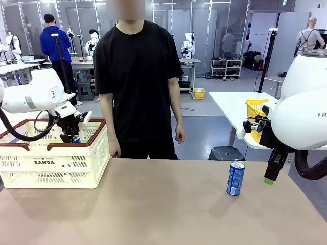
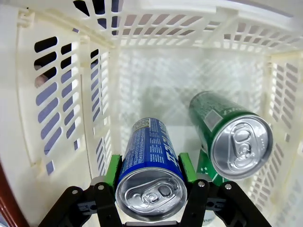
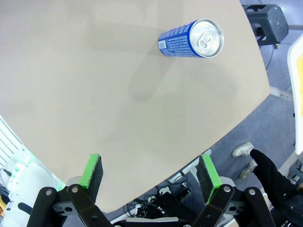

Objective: Place the drinks into the Shopping basket.
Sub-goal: Pick up one drink and place it into the Shopping basket.

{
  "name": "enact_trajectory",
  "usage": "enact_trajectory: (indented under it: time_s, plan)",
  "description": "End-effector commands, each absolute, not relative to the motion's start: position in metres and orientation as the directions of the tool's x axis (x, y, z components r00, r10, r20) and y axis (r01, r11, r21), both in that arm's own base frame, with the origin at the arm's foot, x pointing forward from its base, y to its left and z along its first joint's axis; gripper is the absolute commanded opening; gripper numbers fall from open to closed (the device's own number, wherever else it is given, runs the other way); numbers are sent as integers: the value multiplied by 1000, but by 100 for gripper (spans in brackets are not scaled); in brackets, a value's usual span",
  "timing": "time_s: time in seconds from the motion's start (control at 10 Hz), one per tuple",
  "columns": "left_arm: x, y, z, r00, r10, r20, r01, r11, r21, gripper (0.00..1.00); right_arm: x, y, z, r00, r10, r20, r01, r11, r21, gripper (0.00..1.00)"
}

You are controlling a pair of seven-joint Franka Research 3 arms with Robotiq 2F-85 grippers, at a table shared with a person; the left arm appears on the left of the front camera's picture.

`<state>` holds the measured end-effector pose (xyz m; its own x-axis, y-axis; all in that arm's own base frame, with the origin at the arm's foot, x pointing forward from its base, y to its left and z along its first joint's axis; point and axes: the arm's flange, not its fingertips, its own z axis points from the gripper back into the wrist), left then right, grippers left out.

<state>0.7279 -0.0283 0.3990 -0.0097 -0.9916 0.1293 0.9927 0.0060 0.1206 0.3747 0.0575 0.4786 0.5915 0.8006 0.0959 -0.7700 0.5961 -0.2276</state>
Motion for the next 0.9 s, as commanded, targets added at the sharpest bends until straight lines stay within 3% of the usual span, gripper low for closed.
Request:
enact_trajectory:
  time_s: [0.0, 0.8]
  plan:
    - [739, -26, 404, -50, -984, 170, 993, -31, 117, 58, 375, 57, 477, 593, 800, 97, -770, 598, -225, 100]
    - [743, -35, 385, -59, -994, 89, 998, -58, 17, 58, 375, 57, 477, 593, 800, 97, -770, 598, -225, 100]
